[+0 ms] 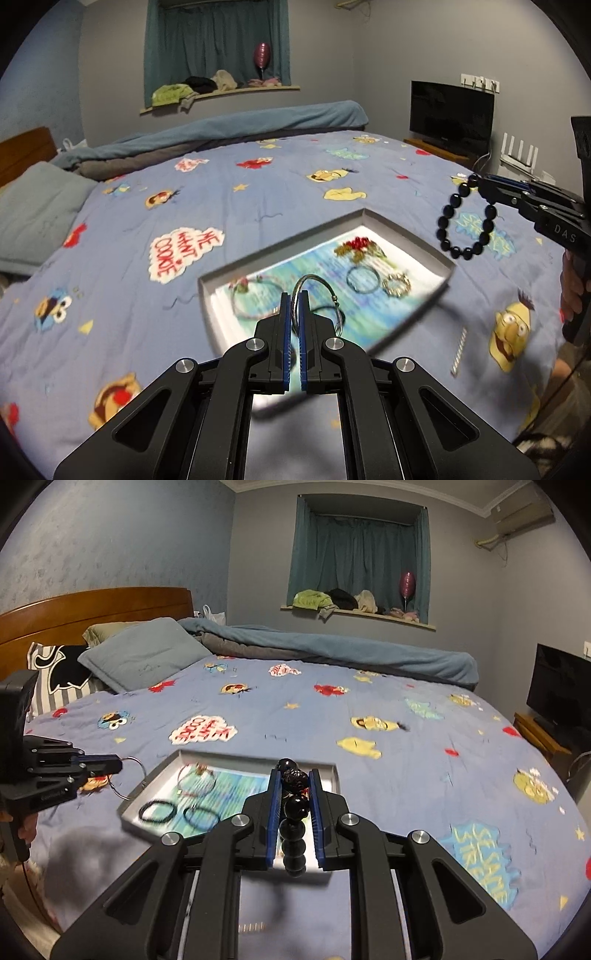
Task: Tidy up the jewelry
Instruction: 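Carry both held pieces into the grey box and lower them onto the paper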
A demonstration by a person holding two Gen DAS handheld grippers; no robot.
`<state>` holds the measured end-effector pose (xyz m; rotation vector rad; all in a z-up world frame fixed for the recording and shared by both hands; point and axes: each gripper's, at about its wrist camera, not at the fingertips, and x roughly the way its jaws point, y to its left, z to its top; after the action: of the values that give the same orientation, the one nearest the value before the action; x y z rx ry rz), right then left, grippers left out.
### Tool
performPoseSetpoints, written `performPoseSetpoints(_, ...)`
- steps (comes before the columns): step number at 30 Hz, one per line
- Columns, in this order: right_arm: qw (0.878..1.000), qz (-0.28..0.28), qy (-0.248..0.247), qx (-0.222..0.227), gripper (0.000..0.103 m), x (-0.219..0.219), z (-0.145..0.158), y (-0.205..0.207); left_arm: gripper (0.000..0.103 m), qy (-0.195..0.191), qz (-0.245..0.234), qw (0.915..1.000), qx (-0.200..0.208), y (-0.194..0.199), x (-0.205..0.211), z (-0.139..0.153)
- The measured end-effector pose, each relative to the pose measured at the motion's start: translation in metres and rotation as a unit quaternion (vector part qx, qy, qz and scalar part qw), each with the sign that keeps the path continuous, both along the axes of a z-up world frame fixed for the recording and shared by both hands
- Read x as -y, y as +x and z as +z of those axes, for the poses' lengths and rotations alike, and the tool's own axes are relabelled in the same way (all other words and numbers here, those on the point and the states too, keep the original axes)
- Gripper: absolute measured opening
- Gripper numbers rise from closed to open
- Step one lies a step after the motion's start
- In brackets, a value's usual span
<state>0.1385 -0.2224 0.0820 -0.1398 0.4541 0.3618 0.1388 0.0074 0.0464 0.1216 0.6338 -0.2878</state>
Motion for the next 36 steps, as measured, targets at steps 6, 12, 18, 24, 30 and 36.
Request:
performPoseSetpoints(6,1.000,0.015,0.014,-0.018,0.015,-0.027,-0.006,0.049,0.004,-0.019,-0.007,0.9991,-0.036,0.035,0.009,-0.015)
performPoseSetpoints(12,0.998,0.036,0.013,-0.048,0.015,-0.058,-0.026,0.086,0.004,-0.030,-0.029,0.9950,-0.091,0.043,0.016,-0.049)
performPoseSetpoints(18,0.996,0.039,0.015,-0.082,0.015,-0.072,-0.053,0.111,0.004,-0.029,-0.037,0.9896,-0.136,0.051,0.013,-0.076)
performPoseSetpoints(24,0.991,0.024,0.000,-0.133,0.015,-0.078,-0.080,0.132,0.004,-0.030,-0.045,0.9868,-0.153,0.056,0.012,-0.090)
performPoseSetpoints(30,0.985,0.038,-0.020,-0.167,0.015,-0.090,-0.097,0.138,0.004,-0.033,-0.043,0.9868,-0.152,0.059,0.010,-0.093)
performPoseSetpoints(36,0.983,0.046,-0.033,-0.177,0.015,-0.094,-0.101,0.137,0.005,-0.030,-0.029,0.9876,-0.151,0.062,0.005,-0.097)
